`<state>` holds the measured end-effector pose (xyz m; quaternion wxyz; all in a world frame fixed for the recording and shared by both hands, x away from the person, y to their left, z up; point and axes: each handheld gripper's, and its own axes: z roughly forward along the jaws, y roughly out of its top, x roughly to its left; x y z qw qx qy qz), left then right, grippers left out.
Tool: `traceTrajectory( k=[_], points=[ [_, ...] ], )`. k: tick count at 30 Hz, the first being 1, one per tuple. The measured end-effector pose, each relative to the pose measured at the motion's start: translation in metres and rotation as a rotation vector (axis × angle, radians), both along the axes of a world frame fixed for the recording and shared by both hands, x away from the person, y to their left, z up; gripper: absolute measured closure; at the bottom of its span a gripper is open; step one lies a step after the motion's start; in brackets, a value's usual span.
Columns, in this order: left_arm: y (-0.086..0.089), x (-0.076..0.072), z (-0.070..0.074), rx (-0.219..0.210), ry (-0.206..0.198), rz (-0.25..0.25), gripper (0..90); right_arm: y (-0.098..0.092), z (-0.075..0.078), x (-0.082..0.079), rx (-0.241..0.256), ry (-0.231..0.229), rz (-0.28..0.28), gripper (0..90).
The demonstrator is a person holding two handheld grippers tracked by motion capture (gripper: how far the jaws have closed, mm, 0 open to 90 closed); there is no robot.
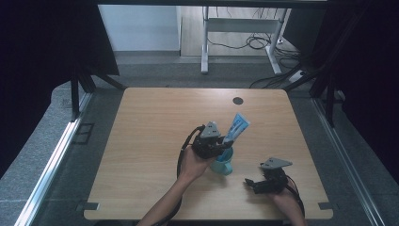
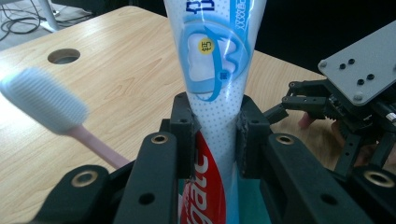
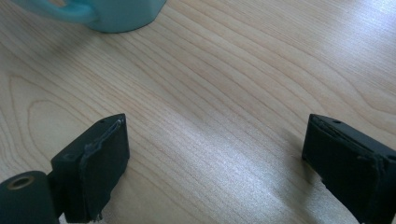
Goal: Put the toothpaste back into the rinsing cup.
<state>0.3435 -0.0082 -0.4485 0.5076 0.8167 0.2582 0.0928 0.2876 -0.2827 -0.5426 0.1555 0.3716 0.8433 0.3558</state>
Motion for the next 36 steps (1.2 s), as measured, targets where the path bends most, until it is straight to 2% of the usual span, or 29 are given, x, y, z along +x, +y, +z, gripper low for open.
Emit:
traceTrajectory(
  k=[12, 23, 33, 36],
  points=[
    [-0.002, -0.002, -0.004, 0.011, 0.004, -0.005, 72.7, 0.0, 0.0, 0.0, 0.001, 0.0, 0.0, 7.2],
    [-0.004, -0.004, -0.007, 0.043, 0.002, 0.003, 72.0, 0.0, 0.0, 0.0, -0.002, 0.001, 0.001, 7.2],
    [-0.002, -0.007, -0.012, 0.045, -0.001, 0.012, 71.2, 0.0, 0.0, 0.0, 0.0, 0.002, 0.0, 7.2],
    [-0.003, -0.009, -0.012, 0.07, -0.016, 0.009, 70.8, 0.0, 0.0, 0.0, -0.002, 0.003, 0.001, 7.2]
  ],
)
